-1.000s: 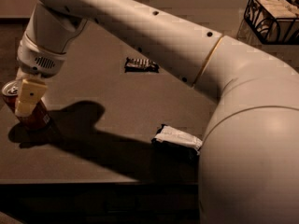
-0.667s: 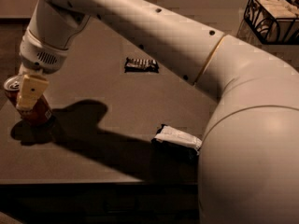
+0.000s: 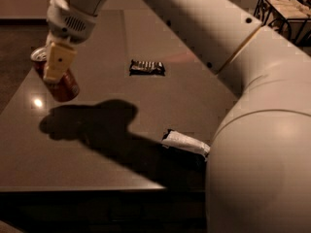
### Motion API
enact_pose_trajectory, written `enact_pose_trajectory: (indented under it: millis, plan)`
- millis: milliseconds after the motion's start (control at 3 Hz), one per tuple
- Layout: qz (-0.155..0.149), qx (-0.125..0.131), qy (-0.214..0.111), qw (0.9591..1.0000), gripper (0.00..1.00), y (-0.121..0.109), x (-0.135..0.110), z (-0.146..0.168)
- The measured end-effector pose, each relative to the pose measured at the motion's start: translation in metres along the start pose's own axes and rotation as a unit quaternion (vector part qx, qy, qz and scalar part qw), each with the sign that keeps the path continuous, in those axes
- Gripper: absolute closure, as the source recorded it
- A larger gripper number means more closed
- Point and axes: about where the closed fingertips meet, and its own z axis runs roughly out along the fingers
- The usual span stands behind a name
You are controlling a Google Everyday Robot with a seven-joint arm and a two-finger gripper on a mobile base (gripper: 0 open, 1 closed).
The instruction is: Knock coke can over
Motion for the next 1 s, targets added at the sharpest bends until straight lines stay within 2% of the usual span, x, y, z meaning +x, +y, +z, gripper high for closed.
enact_pose_trajectory:
  millis: [333,667,1000]
  plan:
    - [-0.001,0.015,0.053,0.9985,1.0,-0.003,0.033,-0.031]
    - [-0.019,0.033,0.128,0.9911,1.0,-0.005,0.068,-0.043]
    - [-0.044,0.049,0.207,0.976,1.0,-0.009,0.097,-0.041]
